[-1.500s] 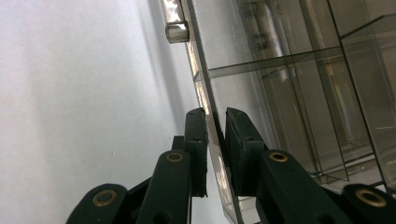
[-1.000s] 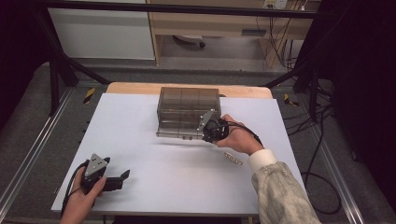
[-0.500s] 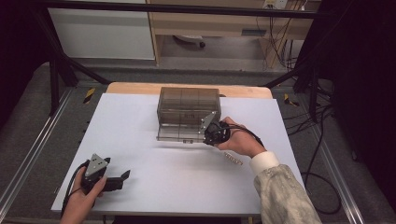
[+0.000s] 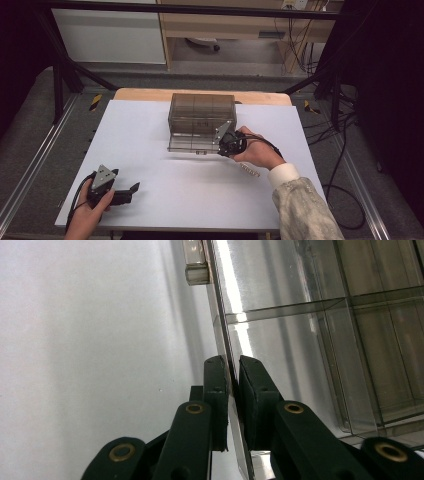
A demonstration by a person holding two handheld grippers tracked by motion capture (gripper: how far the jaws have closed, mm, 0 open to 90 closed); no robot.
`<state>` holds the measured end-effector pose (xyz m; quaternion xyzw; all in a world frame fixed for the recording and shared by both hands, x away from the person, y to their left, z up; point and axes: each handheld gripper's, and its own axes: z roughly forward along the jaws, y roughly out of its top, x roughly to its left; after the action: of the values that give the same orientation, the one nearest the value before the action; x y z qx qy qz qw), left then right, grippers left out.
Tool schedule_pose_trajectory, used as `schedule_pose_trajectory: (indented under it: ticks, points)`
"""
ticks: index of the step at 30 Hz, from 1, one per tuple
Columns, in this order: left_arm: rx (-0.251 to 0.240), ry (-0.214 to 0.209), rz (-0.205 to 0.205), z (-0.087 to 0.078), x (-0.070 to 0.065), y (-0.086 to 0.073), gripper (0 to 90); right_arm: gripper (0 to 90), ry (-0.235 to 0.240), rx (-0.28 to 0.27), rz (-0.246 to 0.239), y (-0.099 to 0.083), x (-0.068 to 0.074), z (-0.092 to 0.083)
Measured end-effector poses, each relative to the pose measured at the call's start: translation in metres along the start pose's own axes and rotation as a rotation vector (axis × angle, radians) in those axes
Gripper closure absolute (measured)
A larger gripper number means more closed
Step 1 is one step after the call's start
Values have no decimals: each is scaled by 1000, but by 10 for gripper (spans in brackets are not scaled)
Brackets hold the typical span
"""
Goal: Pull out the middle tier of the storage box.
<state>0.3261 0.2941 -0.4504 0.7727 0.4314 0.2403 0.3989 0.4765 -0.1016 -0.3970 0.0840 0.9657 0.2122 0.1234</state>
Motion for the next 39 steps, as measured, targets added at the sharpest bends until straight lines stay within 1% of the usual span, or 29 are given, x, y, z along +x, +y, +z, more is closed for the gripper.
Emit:
schedule_pose_trajectory:
  ticks: [7,12,13,20,26,30,33,35,39]
  points:
    - [7,-2,2,1,0,0,75,828,1,-6,2,-1,1,0]
    - [7,-1,3,1,-1,0,75,829,6,-1,-7,-3,3,0]
    - [8,-2,3,1,-1,0,75,829,5,1,-1,-3,4,0]
    - [10,-4,7,1,-1,-1,75,831,8,3,-2,-4,7,0]
    - [14,-7,11,2,-2,-1,75,831,9,-3,-6,-5,6,1]
    - [15,-7,12,2,-2,0,75,827,10,-4,6,-5,7,1]
    - [15,-7,12,2,-2,-1,75,799,7,-8,20,-6,6,0]
    - [16,-7,14,2,-2,0,75,759,1,-19,34,-6,6,-1]
    - [17,-8,16,2,-3,0,75,724,-6,-26,49,-7,5,-2]
